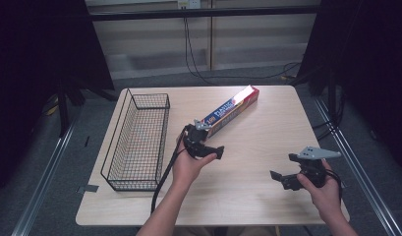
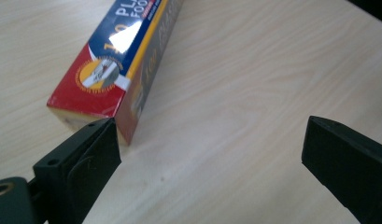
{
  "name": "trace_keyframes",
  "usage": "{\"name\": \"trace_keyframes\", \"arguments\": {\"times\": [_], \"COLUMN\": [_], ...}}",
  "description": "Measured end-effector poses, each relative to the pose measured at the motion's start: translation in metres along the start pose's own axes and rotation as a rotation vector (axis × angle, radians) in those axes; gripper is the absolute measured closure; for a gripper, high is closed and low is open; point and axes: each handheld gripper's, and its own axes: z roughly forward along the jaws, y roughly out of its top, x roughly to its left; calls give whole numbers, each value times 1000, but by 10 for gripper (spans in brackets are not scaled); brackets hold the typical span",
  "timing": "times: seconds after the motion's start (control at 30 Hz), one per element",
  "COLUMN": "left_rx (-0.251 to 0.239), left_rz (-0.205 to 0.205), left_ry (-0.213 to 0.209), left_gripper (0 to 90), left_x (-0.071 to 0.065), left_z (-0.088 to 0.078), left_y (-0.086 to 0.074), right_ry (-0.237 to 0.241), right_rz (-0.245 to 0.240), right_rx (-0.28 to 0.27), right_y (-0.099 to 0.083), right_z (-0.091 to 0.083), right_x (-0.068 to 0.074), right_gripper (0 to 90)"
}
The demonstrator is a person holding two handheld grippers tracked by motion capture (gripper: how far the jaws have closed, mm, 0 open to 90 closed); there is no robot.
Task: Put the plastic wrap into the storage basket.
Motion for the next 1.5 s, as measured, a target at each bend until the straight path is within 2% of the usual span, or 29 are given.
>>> {"name": "trace_keyframes", "arguments": {"times": [0.03, 0.3, 0.33, 0.37, 0.43, 0.5, 0.53, 0.6, 0.67, 0.73, 0.97, 1.07, 1.23, 1.27, 1.33, 1.4, 1.5], "left_rx": [6, 26, 33, 31, 45, 48, 50, 39, 65, 68, 80, 87, 103, 88, 103, 86, 91], "left_rz": [10, -26, -21, -32, -12, -11, -5, -39, -26, -34, -32, -56, -58, -67, -48, -67, -54], "left_ry": [3, 20, 27, 36, 52, 66, 71, 63, 83, 91, 106, 91, 97, 98, 114, 110, 119], "left_gripper": [42, 46, 45, 46, 46, 46, 46, 46, 46, 50, 89, 118, 150, 168, 180, 211, 244], "left_x": [1, 9, 10, 11, 13, 14, 16, 17, 20, 23, 29, 32, 36, 36, 38, 39, 41], "left_z": [3, 29, 32, 35, 39, 44, 46, 51, 56, 60, 64, 67, 70, 72, 71, 73, 74], "left_y": [2, 16, 18, 20, 24, 28, 30, 30, 30, 30, 36, 39, 41, 40, 42, 43, 45], "right_ry": [-1, 5, 6, 6, 6, 6, 9, 10, 13, 13, 17, 18, 21, 24, 25, 26, 28], "right_rz": [-1, 2, 3, 3, 5, 9, 9, 9, 6, 10, 11, 12, 10, 10, 10, 9, 17], "right_rx": [0, -4, -5, -6, -6, -8, -7, -7, -9, -10, -10, -9, -14, -13, -13, -16, -17], "right_y": [0, 0, 1, 1, 1, 1, 1, 1, 1, 1, 1, 1, 1, 1, 1, 1, 2], "right_z": [0, 1, 1, 0, 0, 1, 1, 1, 0, 0, -1, 0, -1, -1, -1, -1, -2], "right_x": [0, -2, -2, -3, -3, -4, -4, -4, -5, -5, -6, -6, -7, -7, -7, -7, -7], "right_gripper": [11, 11, 12, 12, 12, 11, 12, 12, 12, 12, 12, 12, 12, 12, 12, 12, 12]}}
